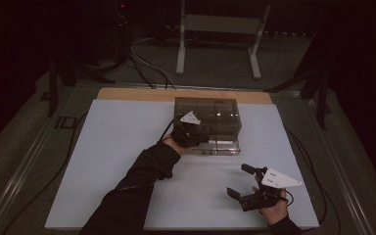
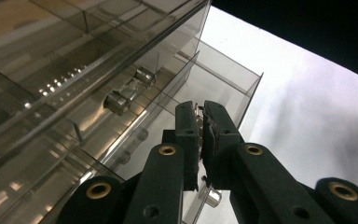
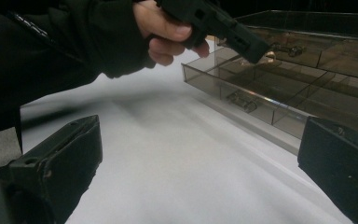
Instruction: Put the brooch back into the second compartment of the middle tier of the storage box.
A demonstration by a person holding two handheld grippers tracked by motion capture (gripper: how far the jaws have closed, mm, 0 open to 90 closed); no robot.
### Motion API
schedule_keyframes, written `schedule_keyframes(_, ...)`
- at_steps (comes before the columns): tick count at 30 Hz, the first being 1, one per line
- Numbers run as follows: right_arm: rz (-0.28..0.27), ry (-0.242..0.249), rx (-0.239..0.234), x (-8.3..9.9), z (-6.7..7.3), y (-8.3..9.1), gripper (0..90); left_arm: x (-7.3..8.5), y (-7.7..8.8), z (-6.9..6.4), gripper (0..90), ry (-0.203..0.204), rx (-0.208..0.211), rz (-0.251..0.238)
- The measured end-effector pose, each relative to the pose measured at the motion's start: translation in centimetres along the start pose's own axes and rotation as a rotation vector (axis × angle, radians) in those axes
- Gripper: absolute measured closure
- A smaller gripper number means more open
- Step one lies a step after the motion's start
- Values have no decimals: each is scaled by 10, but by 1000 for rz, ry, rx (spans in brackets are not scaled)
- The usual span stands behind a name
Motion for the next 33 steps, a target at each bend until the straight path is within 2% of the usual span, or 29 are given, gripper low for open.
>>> schedule_keyframes(10, 1, -1, -3, 1, 0, 0, 0, 0, -9, 2, 859, 7, -21, 37)
schedule_keyframes(15, 1, -1, -5, 1, 0, 0, 0, -1, -15, 1, 858, -15, -46, 61)
schedule_keyframes(21, -2, -1, -4, 1, -1, 1, 0, -3, -18, 2, 845, -15, -83, 74)
schedule_keyframes(23, -3, -4, -3, 1, -1, 1, 0, -4, -18, 3, 843, 16, -75, 65)
schedule_keyframes(25, -5, -4, -4, 0, -1, 1, 0, -5, -17, 2, 809, 20, -77, 61)
schedule_keyframes(29, -5, -5, -3, 0, -1, 1, 0, -7, -13, 1, 649, 30, -80, 34)
schedule_keyframes(31, -4, -4, -3, 0, -1, 1, 0, -7, -10, -2, 614, 28, -48, 24)
schedule_keyframes(33, -1, -4, -5, 1, -1, 1, 0, -7, -7, -3, 569, 21, -54, 20)
Point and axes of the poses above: each handheld gripper's, and its own axes: y roughly backward along the jaws, x roughly out of its underside, z roughly to its left, the point moved 6 cm from there along -y, roughly forward along the jaws, and after that the axes turned 15 degrees about y, right-handed, at the moved point
